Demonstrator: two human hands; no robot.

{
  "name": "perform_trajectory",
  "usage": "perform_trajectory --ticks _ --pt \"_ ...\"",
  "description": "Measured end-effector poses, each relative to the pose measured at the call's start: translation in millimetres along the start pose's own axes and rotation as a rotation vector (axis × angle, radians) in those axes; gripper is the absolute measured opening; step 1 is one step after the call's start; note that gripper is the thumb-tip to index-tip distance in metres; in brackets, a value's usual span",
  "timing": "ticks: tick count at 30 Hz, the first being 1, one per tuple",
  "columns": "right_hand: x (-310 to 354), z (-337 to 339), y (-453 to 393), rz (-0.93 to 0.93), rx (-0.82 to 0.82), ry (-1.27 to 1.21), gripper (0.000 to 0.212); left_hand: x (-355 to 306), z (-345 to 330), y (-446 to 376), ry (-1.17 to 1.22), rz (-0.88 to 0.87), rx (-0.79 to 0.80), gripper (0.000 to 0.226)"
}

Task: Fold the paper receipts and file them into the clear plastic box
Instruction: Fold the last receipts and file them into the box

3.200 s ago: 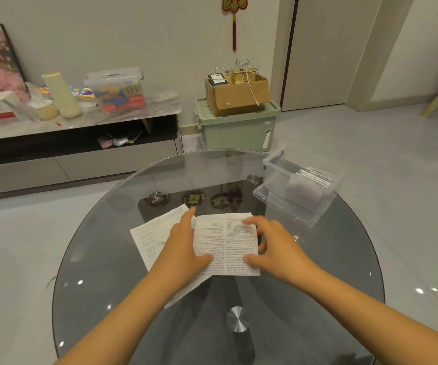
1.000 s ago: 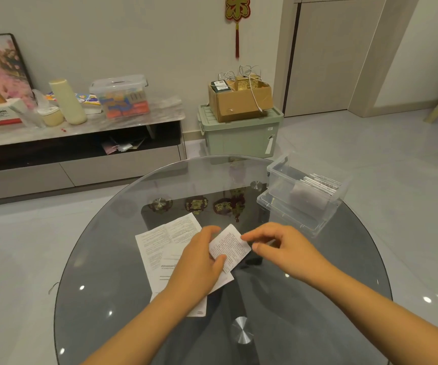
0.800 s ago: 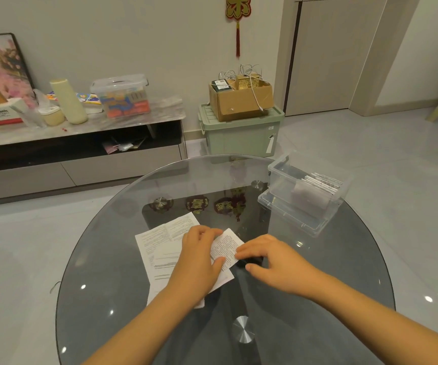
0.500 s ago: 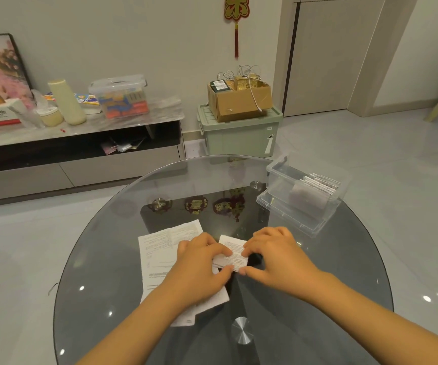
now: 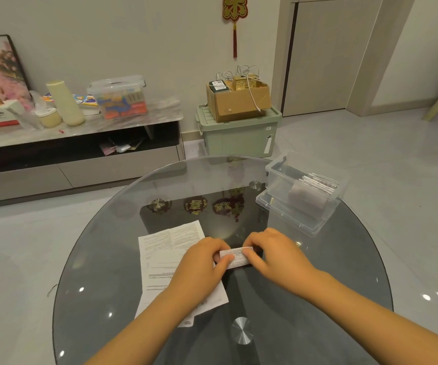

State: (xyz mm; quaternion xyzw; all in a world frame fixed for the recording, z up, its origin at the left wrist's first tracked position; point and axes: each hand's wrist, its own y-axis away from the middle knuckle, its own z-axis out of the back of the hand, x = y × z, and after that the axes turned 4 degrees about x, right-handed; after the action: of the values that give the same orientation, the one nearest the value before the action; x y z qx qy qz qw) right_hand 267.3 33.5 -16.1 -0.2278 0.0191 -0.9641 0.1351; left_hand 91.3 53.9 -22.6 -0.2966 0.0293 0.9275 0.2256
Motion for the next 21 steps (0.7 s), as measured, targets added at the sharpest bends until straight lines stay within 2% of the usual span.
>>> perform_trajectory --ticks 4,8,10,13,16,19,21 --pt "-1.4 -7.1 -5.8 -0.042 -0.008 -0.021 0.019 5.7 -3.6 -0.2 0.028 0.039 -0.040 0.016" --pt "-2.3 -5.8 -8.2 0.054 -0.011 0.096 0.016 10.2 -3.2 -1.1 -0.046 -0.059 -0.015 0.008" --pt "-1.7 -0.4 -9.3 0.161 0.018 0.178 0.023 9.9 -0.9 -1.4 -0.094 -0.108 0.050 0.018" --pt "-4.8 5.8 -10.3 0.189 0.143 0.258 0.039 9.1 3.2 -2.5 -0.190 -0.142 0.093 0.033" --pt "-4.6 4.0 -7.7 0.267 0.099 0.265 0.026 5.5 5.0 -1.8 -0.288 -0.186 0.077 0.031" --pt "-3.2 0.8 -4.4 0.281 0.043 0.313 0.035 3.5 3.3 0.3 -0.298 -0.215 0.024 0.027" --pt "-2.2 4.3 -3.7 0.258 0.030 0.266 0.032 1.1 0.6 1.4 -0.231 -0.185 -0.016 0.022"
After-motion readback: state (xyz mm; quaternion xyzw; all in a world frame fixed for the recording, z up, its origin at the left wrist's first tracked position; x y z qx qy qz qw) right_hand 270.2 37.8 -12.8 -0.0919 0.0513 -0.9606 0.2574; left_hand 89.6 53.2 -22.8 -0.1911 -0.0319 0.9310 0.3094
